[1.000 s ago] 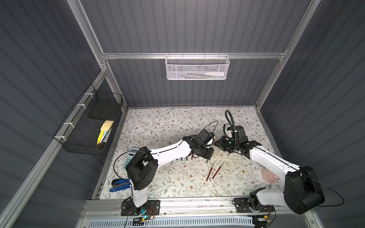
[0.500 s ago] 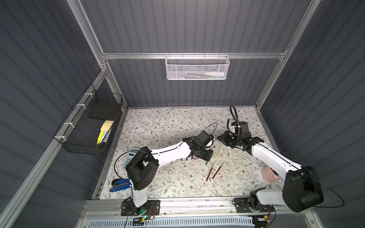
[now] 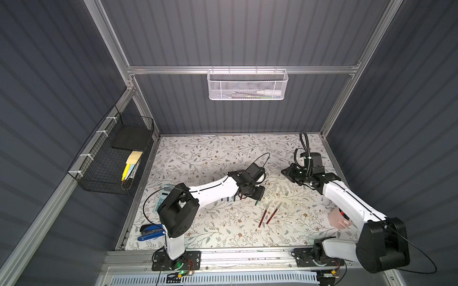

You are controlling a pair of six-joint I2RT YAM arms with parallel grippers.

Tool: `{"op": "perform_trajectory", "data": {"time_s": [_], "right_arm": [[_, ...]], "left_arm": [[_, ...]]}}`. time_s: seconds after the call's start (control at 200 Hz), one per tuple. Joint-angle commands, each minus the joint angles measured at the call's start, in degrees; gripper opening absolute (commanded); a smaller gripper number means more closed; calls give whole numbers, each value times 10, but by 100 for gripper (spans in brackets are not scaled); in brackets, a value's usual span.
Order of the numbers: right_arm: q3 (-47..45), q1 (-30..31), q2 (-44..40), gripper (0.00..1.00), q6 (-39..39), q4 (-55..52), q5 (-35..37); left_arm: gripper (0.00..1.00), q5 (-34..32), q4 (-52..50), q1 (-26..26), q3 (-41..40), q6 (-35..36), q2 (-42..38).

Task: Remove protective caps from carving knives
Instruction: Remove the protective sleeve from the carving knife, then place the carving knife at the center of the board.

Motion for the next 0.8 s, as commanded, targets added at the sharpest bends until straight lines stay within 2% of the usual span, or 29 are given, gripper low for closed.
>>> {"op": "perform_trajectory", "data": {"time_s": [0.0,0.12,0.39,0.795], "right_arm": [[-20,-14,-8,0,-19,-25,1],[-34,-24,-12,1,-25,-26,-3],[-53,-44,-25,1,-38,-28,-24],[-66,-61,-29,2,-45,-26,-37]], "left_arm": [[0,-16,-19,18,16,-3,29],[0,-31,-22,37,33,-9,61],[0,-95,-37,40,78,-22,122],[0,-143,-85,40,107,-33,148]]}}
